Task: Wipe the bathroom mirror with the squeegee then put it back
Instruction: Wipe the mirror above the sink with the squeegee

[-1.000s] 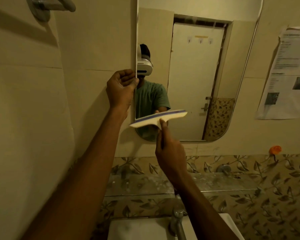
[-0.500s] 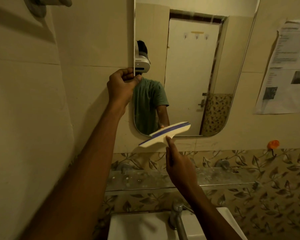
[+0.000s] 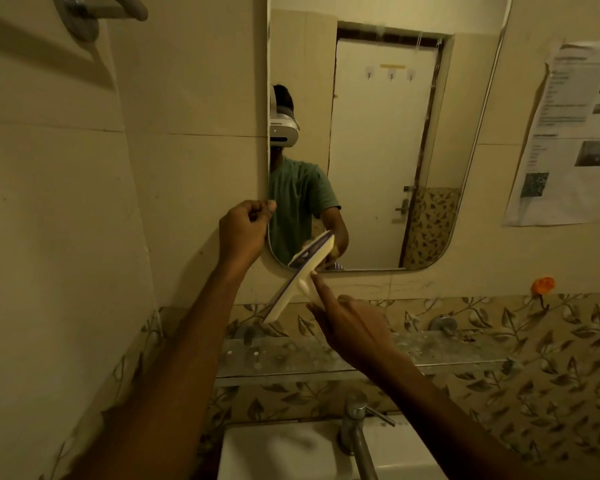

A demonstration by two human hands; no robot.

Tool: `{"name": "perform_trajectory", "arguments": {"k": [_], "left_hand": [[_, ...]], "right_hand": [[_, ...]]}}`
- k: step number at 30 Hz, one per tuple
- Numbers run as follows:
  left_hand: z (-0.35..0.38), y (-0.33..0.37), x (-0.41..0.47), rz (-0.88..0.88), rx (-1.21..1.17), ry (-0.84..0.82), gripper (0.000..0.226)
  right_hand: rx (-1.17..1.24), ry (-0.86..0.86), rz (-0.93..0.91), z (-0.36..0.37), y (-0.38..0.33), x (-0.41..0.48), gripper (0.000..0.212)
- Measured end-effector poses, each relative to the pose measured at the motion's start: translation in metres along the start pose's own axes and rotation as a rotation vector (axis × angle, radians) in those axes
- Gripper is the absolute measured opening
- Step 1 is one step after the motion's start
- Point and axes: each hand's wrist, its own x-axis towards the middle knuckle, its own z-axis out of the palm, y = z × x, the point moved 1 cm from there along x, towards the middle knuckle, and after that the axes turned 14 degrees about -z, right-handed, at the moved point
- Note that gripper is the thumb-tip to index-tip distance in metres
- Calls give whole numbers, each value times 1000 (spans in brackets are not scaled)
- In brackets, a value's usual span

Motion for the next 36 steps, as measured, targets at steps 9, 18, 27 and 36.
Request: {"name": "perform_trajectory", "arguments": {"k": [9,18,27,36], "left_hand": [[1,-9,0,1,3,10,24],[4,-13,0,-4,-15,19,25],[9,-12,-2,-12,14,65,19],[9,-16,4,16,49,94,20]], "right_hand": [[-68,30,-158,-1,16,0,42],[77,-114,-116,0,48,20,28],[-122,-79,-74,-5,47,47,66],[-116,-121,61,2,119,0,77]]}}
